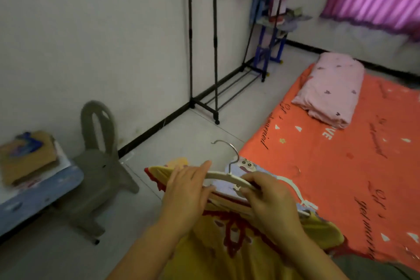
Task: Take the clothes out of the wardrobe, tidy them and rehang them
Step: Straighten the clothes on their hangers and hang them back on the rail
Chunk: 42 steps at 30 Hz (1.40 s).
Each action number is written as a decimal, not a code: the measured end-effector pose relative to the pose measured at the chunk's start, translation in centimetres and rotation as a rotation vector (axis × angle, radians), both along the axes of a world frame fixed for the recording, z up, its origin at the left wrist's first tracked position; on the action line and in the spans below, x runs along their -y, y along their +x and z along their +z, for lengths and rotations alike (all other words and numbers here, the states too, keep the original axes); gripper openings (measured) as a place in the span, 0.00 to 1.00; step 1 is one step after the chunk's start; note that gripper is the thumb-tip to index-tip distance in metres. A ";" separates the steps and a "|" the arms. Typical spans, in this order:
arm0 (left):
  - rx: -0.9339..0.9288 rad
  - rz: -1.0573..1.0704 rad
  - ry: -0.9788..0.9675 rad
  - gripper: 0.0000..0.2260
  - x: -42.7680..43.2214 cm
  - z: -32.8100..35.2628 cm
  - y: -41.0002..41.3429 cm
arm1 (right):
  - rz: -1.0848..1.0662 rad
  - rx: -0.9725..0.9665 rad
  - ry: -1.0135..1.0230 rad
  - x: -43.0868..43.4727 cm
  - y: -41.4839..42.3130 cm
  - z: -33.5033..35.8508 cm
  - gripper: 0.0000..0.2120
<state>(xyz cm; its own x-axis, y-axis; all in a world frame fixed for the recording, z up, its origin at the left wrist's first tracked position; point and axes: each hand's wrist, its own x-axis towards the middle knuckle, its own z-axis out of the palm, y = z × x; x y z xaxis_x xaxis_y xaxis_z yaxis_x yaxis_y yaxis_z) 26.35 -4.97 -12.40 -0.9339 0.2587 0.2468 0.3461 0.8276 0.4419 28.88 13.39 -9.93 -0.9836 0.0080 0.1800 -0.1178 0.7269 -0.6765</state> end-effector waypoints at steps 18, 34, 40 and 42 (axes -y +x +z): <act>-0.490 0.968 0.123 0.15 36.2 14.8 36.7 | 0.946 -0.377 0.091 41.1 20.9 16.5 0.13; -0.554 1.684 -0.366 0.13 57.0 20.6 60.7 | 1.738 -0.705 -0.106 74.8 36.6 18.4 0.23; -0.562 1.909 -0.451 0.17 62.8 22.4 67.4 | 1.988 -0.743 -0.204 85.6 42.9 20.2 0.26; -0.560 1.951 -0.515 0.16 64.4 22.9 69.6 | 2.022 -0.742 -0.199 88.5 45.4 20.6 0.26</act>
